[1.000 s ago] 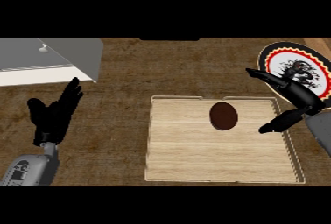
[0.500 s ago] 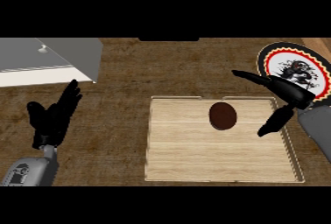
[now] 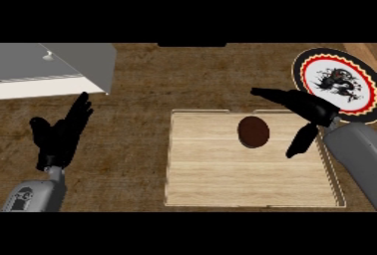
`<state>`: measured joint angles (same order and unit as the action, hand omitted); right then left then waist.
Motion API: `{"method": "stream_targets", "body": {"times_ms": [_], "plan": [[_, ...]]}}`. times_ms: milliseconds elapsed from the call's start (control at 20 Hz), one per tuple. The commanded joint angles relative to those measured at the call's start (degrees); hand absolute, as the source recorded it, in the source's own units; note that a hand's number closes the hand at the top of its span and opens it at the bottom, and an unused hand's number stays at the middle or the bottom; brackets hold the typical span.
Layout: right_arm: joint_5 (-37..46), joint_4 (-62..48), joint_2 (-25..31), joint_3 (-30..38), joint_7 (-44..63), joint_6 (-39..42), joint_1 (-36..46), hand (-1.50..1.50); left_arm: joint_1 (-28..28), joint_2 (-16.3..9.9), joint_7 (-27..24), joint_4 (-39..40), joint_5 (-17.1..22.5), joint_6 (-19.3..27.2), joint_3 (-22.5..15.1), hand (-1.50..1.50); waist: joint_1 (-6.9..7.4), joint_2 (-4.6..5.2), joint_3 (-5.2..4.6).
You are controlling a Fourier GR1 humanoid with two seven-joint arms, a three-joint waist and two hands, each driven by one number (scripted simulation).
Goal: Pick the cupcake from the tray and place it in the plate
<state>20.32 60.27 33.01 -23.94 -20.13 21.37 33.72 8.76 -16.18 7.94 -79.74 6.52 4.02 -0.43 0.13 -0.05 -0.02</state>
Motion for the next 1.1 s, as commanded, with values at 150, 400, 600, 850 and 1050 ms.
{"method": "stream_targets", "body": {"times_ms": [150, 400, 600, 850, 1050], "plan": [[6.7, 1.4, -4.5, -0.2, 6.4, 4.1, 1.8, -1.5, 0.7, 0.4, 1.9, -1.8, -0.8, -0.5, 1.1, 0.0, 0.1, -0.02, 0.01], [10.9, 0.8, -6.3, 2.5, 5.0, 6.2, -0.5, -1.5, 1.0, 2.3, 2.2, -1.9, -2.3, -0.3, 1.2, 0.0, 0.04, 0.01, 0.02], [14.5, -1.3, -5.9, 3.6, 3.4, 5.4, 0.4, -1.5, 0.9, 2.9, -4.3, 4.2, -3.6, -1.5, 2.1, 0.0, -0.02, 0.1, 0.01], [20.1, -6.0, -11.7, 4.1, 3.7, 3.4, 1.9, -1.5, 3.8, 4.2, 0.8, 3.4, -3.7, -0.7, 2.6, 0.0, 0.06, 0.12, 0.02], [23.7, -6.5, -14.6, 2.8, 4.8, 2.1, 1.1, -1.5, 2.8, 4.1, 4.3, -1.8, -4.5, -0.7, 1.6, 0.0, 0.09, 0.03, 0.03]]}}
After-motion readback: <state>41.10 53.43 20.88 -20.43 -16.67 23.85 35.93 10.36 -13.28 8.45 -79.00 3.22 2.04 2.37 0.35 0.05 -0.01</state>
